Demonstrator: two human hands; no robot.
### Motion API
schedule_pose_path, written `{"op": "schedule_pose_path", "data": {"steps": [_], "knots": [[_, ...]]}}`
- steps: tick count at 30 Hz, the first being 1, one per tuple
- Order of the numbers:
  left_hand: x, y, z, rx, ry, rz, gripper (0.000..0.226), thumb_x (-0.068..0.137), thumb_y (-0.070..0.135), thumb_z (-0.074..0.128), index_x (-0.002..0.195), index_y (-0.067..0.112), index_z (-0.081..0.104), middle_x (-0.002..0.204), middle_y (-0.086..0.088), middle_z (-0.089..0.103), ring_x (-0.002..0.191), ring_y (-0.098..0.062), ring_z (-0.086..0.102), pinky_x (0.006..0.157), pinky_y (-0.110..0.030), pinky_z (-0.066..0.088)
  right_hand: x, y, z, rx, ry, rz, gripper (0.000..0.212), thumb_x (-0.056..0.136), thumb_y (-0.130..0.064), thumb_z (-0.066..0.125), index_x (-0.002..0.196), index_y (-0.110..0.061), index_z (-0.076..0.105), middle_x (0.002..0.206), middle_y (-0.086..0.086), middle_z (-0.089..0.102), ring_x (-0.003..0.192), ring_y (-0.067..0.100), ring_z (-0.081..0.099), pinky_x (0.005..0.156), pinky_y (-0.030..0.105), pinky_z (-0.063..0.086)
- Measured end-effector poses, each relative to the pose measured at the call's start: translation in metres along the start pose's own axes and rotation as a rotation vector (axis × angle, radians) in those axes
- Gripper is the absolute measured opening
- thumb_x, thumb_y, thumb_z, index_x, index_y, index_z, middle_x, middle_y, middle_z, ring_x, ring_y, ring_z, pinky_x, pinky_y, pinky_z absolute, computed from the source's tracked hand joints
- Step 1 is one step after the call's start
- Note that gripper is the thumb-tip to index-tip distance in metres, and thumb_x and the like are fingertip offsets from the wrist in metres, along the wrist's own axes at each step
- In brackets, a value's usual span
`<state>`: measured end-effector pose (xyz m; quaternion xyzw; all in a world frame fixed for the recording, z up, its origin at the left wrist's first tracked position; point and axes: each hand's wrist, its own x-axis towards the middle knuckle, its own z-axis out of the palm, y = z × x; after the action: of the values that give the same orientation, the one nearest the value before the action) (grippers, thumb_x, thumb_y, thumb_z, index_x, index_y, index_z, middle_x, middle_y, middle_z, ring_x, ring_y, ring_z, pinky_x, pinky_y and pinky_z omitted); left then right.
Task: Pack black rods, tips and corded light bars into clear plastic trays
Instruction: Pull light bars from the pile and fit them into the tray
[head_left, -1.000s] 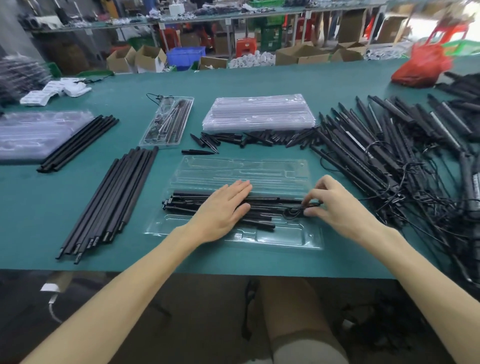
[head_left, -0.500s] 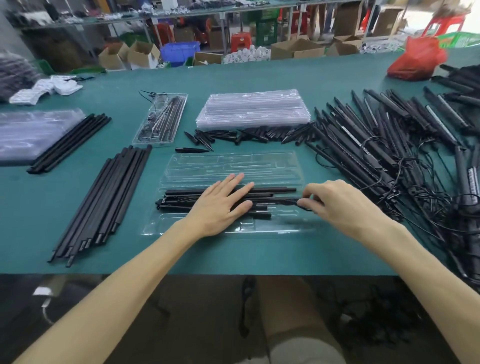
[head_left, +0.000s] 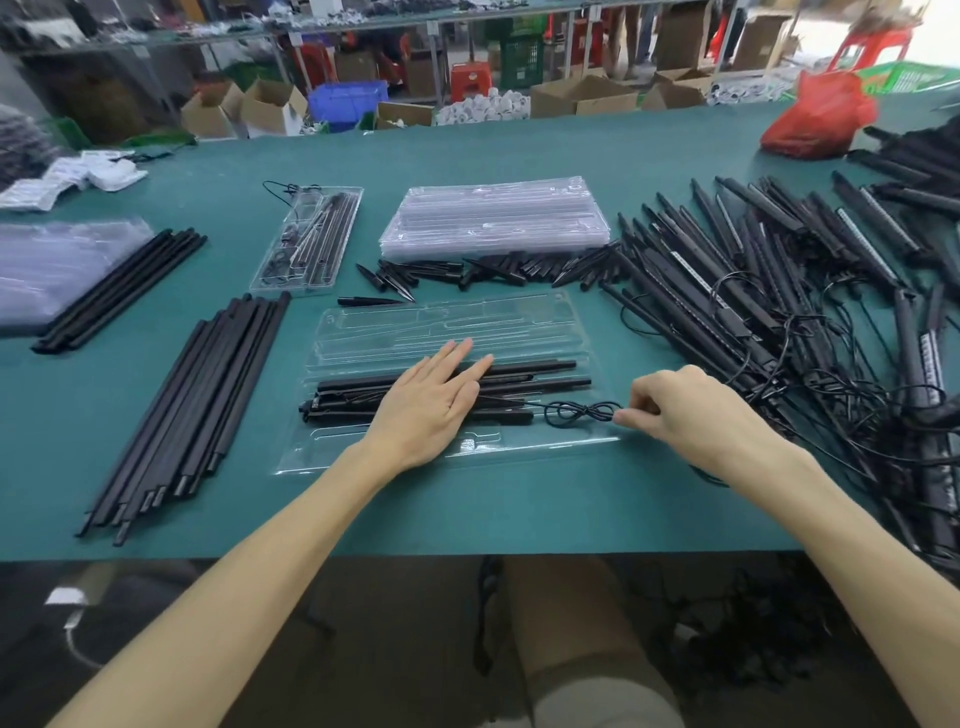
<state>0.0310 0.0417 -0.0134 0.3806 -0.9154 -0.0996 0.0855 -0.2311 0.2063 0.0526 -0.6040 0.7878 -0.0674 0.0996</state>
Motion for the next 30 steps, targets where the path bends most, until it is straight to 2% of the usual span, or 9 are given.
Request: {"op": "schedule_pose_path", "data": {"steps": [3,6,10,16,21,26,30], "knots": [[0.000,0.003,0.001,-0.015,0.061,-0.008,0.049,0.109,0.044,0.016,0.156,0.039,0.028,0.167,0.013,0.012,0.154,-0.004,0.006,0.126,-0.030,0.008,-0.001,0.000,-0.004,-0.014,-0.004,0.035,0.030,0.094,-0.049,0.063,0.085,-0.021,0.064,0.086,0.005,0.064,0.079,0.028,0.062,0.072,0.036,0.051],[-0.001,0.005,0.003,0.072,0.089,-0.005,0.048,0.110,0.041,0.018,0.157,0.038,0.027,0.167,0.011,0.014,0.154,-0.005,0.009,0.126,-0.032,0.003,-0.004,0.001,-0.007,-0.007,0.001,0.054,0.027,0.093,-0.051,0.063,0.089,-0.025,0.061,0.090,0.004,0.064,0.084,0.027,0.062,0.077,0.037,0.051],[-0.001,0.002,0.004,0.060,0.058,-0.017,0.049,0.108,0.044,0.014,0.157,0.042,0.021,0.167,0.016,0.008,0.153,-0.002,0.002,0.127,-0.038,-0.001,-0.008,0.001,-0.009,0.000,-0.019,0.033,0.023,0.095,-0.053,0.059,0.106,-0.033,0.057,0.088,0.000,0.064,0.080,0.023,0.063,0.079,0.037,0.052],[0.000,-0.003,-0.001,0.038,-0.028,-0.002,0.050,0.108,0.045,0.016,0.158,0.045,0.013,0.166,0.019,-0.002,0.152,0.002,-0.008,0.126,-0.037,-0.004,-0.009,0.001,-0.007,0.012,0.034,0.023,0.019,0.098,-0.044,0.058,0.102,-0.027,0.064,0.085,-0.003,0.065,0.082,0.023,0.061,0.074,0.034,0.048],[0.000,-0.003,-0.006,0.158,-0.096,0.026,0.055,0.104,0.052,0.007,0.158,0.043,-0.001,0.166,0.016,-0.013,0.152,-0.004,-0.014,0.127,-0.040,-0.004,-0.014,-0.006,-0.007,0.030,0.156,-0.029,0.019,0.099,-0.035,0.058,0.105,-0.018,0.065,0.086,-0.002,0.069,0.085,0.026,0.062,0.074,0.037,0.051],[0.000,-0.002,-0.003,0.137,-0.077,0.010,0.057,0.103,0.053,0.004,0.158,0.044,0.001,0.165,0.018,-0.013,0.151,-0.001,-0.017,0.126,-0.038,-0.008,-0.021,-0.037,-0.009,0.186,0.391,-0.159,0.019,0.100,-0.025,0.060,0.110,-0.011,0.068,0.097,0.002,0.074,0.089,0.029,0.065,0.077,0.040,0.051],[0.000,-0.001,0.000,0.139,-0.055,0.008,0.060,0.100,0.054,0.002,0.158,0.041,0.003,0.166,0.017,-0.011,0.150,0.001,-0.017,0.125,-0.036,-0.009,-0.013,-0.086,-0.011,0.218,0.498,-0.347,0.016,0.101,-0.020,0.059,0.102,-0.010,0.070,0.098,0.003,0.073,0.087,0.029,0.063,0.082,0.039,0.044]]}}
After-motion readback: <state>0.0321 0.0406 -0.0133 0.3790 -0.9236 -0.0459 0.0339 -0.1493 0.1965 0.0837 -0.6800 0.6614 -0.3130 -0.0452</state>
